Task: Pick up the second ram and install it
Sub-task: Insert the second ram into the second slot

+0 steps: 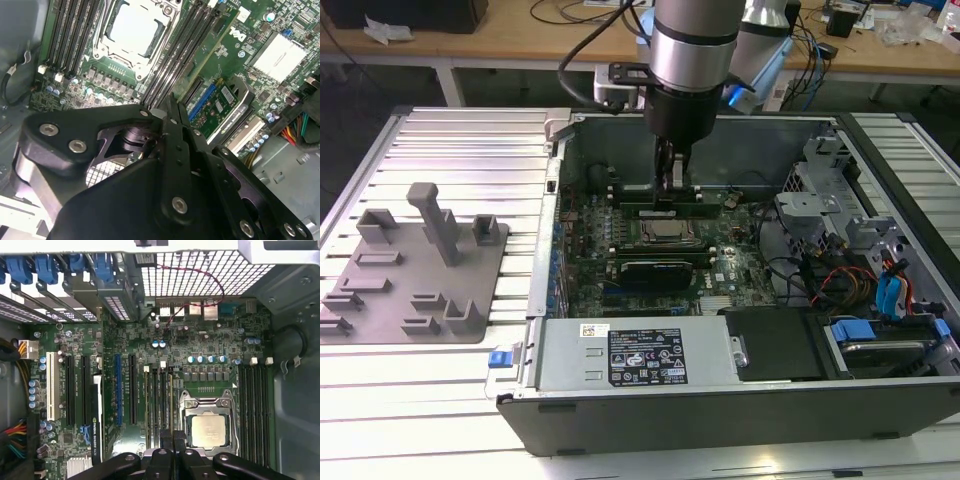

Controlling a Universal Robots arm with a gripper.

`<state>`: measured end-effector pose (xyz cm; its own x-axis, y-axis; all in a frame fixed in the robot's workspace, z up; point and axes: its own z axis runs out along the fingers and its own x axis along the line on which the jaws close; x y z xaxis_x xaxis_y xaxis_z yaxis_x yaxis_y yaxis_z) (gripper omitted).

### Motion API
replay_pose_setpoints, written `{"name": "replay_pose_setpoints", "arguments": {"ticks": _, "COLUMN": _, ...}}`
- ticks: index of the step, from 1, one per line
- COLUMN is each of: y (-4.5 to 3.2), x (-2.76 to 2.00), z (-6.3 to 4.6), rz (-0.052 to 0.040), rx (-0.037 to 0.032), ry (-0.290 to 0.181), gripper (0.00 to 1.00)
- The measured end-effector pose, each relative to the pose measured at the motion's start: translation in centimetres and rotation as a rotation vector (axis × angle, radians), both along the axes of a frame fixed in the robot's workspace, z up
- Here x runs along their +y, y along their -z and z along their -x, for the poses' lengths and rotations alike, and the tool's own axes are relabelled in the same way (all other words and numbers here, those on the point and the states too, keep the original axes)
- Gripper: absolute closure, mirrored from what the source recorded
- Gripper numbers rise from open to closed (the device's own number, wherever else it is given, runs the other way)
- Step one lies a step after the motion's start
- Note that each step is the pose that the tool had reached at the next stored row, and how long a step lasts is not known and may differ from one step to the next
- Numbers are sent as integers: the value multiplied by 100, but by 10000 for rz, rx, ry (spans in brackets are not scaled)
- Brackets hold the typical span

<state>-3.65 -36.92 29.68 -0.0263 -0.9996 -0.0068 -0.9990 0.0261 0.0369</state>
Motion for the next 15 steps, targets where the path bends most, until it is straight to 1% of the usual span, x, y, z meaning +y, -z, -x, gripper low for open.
{"name": "replay_pose_setpoints", "arguments": {"ticks": 7, "y": 52, "x": 0, "z": 0, "rz": -2, "rx": -4, "ry": 0, "gripper": 91}}
{"name": "replay_pose_setpoints", "arguments": {"ticks": 15, "y": 64, "x": 0, "z": 1, "rz": -2, "rx": -5, "ry": 0, "gripper": 91}}
